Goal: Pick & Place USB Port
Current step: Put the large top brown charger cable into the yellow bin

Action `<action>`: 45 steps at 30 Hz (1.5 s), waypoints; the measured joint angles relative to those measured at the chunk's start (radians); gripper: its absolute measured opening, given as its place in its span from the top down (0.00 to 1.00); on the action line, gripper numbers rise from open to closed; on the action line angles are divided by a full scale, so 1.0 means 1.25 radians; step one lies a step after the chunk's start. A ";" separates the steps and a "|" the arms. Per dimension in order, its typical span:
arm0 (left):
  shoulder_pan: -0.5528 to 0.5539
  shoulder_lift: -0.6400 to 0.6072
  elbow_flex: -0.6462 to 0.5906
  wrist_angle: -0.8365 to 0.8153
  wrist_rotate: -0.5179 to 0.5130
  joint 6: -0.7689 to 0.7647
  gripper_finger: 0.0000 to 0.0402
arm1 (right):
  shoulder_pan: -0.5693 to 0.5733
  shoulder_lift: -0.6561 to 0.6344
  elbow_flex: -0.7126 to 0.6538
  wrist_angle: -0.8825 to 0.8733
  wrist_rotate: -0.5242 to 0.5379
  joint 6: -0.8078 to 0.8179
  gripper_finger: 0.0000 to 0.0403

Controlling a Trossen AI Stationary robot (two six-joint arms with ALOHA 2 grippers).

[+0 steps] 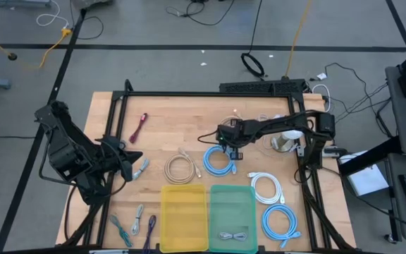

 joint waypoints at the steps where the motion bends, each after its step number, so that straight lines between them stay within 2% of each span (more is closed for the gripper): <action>1: 0.000 0.000 0.000 0.000 0.000 0.000 0.98 | 0.003 -0.016 0.008 0.000 0.023 -0.001 1.00; 4: 0.000 0.000 0.000 0.000 -0.001 0.003 0.98 | 0.007 -0.070 0.046 0.016 0.070 -0.005 1.00; 10: 0.014 0.000 -0.001 0.000 -0.006 0.006 0.98 | 0.007 -0.143 0.122 0.010 0.082 0.001 1.00; 14: 0.027 0.000 -0.008 0.001 -0.005 0.005 0.98 | -0.001 -0.163 0.127 0.000 0.077 -0.003 1.00; 18: 0.033 0.000 -0.012 0.002 0.001 0.005 0.98 | -0.030 -0.142 0.107 -0.020 0.022 -0.016 1.00; 21: 0.033 0.000 -0.012 0.002 0.001 0.005 0.98 | -0.052 -0.125 0.065 -0.025 -0.086 -0.090 0.98; 24: 0.032 0.000 -0.012 0.003 0.007 0.003 0.98 | -0.058 -0.103 0.046 -0.024 -0.131 -0.134 0.90; 29: 0.029 0.005 -0.012 0.005 0.029 0.004 0.98 | -0.057 -0.084 0.035 -0.029 -0.127 -0.166 0.70; 34: 0.023 0.022 -0.012 0.006 0.044 0.006 0.98 | -0.061 -0.066 0.037 0.006 -0.031 -0.192 0.51; 36: 0.021 0.031 -0.012 0.006 0.052 0.006 0.98 | -0.069 -0.058 0.037 -0.013 -0.030 -0.191 0.45; 41: 0.021 0.047 -0.012 0.007 0.080 0.003 0.98 | -0.074 -0.001 0.038 -0.131 -0.125 -0.151 0.35; 45: 0.021 0.053 -0.012 0.008 0.086 0.003 0.98 | -0.066 0.023 0.038 -0.131 -0.130 -0.166 0.31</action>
